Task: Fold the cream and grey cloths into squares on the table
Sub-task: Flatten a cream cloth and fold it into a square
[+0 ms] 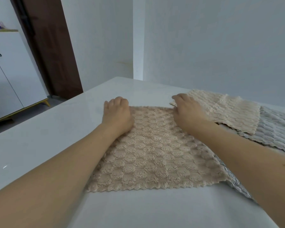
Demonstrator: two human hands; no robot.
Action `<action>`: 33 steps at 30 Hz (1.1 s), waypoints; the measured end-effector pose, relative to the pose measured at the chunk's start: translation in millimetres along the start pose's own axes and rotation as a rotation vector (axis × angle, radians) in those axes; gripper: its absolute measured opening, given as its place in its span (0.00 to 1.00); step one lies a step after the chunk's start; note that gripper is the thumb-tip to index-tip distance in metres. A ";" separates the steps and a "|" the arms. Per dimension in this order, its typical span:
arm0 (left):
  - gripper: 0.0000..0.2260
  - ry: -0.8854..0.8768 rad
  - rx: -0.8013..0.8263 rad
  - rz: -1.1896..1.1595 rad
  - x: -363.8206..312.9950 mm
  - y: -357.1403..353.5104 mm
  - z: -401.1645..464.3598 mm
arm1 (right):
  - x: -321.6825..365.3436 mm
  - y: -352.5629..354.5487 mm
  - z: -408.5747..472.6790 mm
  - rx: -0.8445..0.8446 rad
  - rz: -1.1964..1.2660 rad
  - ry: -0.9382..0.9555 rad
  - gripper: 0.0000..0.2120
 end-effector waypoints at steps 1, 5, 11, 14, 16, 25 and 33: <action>0.20 -0.026 0.046 -0.044 -11.2 -3.4 -6.2 | 12.3 -9.4 -0.4 0.036 0.080 0.051 0.23; 0.26 -0.052 0.328 0.054 -26.6 -40.6 -29.5 | 30.4 -63.0 -0.6 0.325 0.192 0.104 0.26; 0.27 0.010 0.368 0.104 13.2 -37.7 -23.1 | -5.2 -68.4 -10.4 0.394 0.116 -0.016 0.27; 0.26 0.112 0.398 0.136 47.8 -29.7 -15.6 | -23.2 -53.6 -22.2 0.367 0.068 -0.151 0.28; 0.27 0.179 0.363 0.216 52.2 -16.1 -14.1 | -13.0 -37.2 -29.9 0.316 0.068 -0.144 0.27; 0.27 -0.046 0.337 0.085 -32.1 -13.0 -127.2 | 61.3 -40.6 -75.2 0.374 0.196 0.057 0.27; 0.26 -0.038 0.347 0.109 3.5 -6.5 -126.8 | 42.2 -36.9 -92.4 0.368 0.140 -0.002 0.27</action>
Point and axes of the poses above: each hand's wrist, its own z-axis towards the middle knuckle, its own y-axis out of the back of the hand, x = y × z, the point moved 8 cm from there along z, towards the middle knuckle, and after that the axes turned 15 degrees about y, right-handed, at the moved point
